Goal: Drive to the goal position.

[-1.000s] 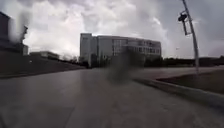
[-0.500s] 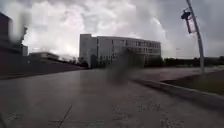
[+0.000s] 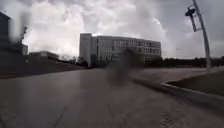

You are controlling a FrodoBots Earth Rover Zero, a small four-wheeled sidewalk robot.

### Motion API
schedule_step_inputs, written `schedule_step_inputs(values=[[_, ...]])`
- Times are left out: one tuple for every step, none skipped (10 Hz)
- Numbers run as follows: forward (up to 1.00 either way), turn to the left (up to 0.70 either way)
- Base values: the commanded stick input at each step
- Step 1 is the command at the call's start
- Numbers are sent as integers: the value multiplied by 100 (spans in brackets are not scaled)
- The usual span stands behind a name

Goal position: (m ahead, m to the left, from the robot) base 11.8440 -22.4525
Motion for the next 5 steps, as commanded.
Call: schedule_step_inputs(values=[[70, 0], [70, 0], [70, 0], [70, 0], [70, 0]])
